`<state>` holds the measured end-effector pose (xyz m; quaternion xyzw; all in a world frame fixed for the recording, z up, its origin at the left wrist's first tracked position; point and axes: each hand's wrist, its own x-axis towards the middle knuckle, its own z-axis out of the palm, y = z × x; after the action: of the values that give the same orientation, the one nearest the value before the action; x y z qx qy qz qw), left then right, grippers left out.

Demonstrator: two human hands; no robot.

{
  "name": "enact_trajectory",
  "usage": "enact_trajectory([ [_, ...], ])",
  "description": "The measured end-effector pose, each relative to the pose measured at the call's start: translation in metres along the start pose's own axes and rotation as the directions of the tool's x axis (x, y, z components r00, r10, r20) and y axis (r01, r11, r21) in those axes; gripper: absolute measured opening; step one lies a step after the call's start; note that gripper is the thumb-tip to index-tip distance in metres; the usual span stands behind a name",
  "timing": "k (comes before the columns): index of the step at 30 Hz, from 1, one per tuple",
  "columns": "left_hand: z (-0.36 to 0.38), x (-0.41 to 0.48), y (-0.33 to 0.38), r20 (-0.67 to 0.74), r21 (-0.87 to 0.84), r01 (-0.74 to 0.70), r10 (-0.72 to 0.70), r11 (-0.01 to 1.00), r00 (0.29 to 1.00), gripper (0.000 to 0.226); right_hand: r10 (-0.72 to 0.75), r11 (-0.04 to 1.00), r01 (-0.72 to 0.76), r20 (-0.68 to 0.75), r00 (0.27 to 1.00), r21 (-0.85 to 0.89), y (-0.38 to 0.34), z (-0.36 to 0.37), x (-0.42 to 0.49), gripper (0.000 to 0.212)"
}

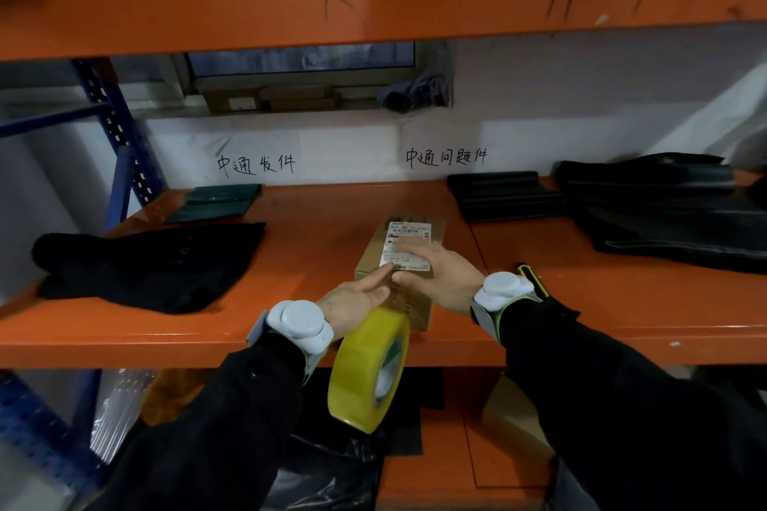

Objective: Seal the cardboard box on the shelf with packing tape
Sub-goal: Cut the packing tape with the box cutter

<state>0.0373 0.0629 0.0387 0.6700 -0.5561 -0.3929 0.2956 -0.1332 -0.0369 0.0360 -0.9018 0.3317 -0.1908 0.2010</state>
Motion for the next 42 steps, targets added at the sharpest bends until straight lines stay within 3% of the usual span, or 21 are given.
enact_trajectory([
  [3, -0.001, -0.001, -0.001, -0.002, 0.011, -0.005, 0.005, 1.000, 1.000, 0.048, 0.083, 0.992, -0.069, -0.149, 0.985, 0.102, 0.012, -0.003, -0.011, 0.052],
  [5, 0.000, -0.002, -0.001, 0.006, 0.011, -0.013, 0.013, 1.000, 1.000, 0.048, 0.283, 0.959, -0.281, -0.262, 0.923, 0.046, 0.037, -0.007, -0.020, 0.051],
  [6, 0.000, -0.002, -0.001, 0.008, 0.016, -0.013, 0.013, 1.000, 1.000, 0.048, 0.413, 0.899, -0.437, -0.287, 0.864, -0.022, 0.050, -0.006, -0.024, 0.053],
  [8, -0.001, 0.000, -0.002, 0.016, 0.027, -0.009, 0.009, 1.000, 1.000, 0.048, 0.667, 0.652, -0.739, -0.336, 0.665, -0.169, 0.075, 0.001, -0.027, 0.053],
  [10, -0.002, 0.001, -0.002, 0.017, 0.035, -0.009, 0.008, 0.999, 1.000, 0.048, 0.825, 0.425, -0.889, -0.330, 0.459, -0.173, 0.083, 0.004, -0.030, 0.051],
  [11, -0.002, 0.002, -0.002, 0.016, 0.035, -0.007, 0.006, 0.999, 1.000, 0.047, 0.854, 0.371, -0.909, -0.316, 0.414, -0.188, 0.085, 0.005, -0.032, 0.049],
  [15, -0.002, 0.004, -0.004, 0.017, 0.052, -0.008, 0.007, 0.999, 1.000, 0.048, 0.814, 0.396, -0.873, -0.330, 0.477, -0.284, 0.087, 0.009, -0.031, 0.045],
  [18, -0.001, 0.005, -0.004, 0.016, 0.058, -0.008, 0.007, 0.998, 1.000, 0.048, 0.824, 0.399, -0.885, -0.331, 0.460, -0.238, 0.071, 0.007, -0.028, 0.039],
  [23, -0.001, 0.009, -0.009, 0.007, 0.007, 0.002, -0.002, 1.000, 1.000, 0.047, 0.671, 0.723, -0.691, -0.232, 0.704, -0.010, 0.057, -0.009, -0.031, 0.036],
  [29, 0.000, 0.011, -0.010, -0.005, -0.011, 0.007, -0.007, 1.000, 1.000, 0.047, 0.521, 0.844, -0.480, -0.151, 0.840, 0.240, 0.031, -0.024, -0.031, 0.023],
  [38, -0.002, 0.011, -0.010, -0.010, 0.046, 0.008, -0.007, 0.999, 1.000, 0.048, 0.289, 0.823, -0.225, -0.044, 0.956, 0.522, 0.008, -0.035, -0.061, 0.016],
  [42, -0.001, 0.010, -0.008, -0.033, 0.058, 0.012, -0.010, 0.998, 0.999, 0.047, 0.373, 0.700, -0.350, 0.099, 0.923, 0.623, 0.002, -0.036, -0.063, 0.047],
])
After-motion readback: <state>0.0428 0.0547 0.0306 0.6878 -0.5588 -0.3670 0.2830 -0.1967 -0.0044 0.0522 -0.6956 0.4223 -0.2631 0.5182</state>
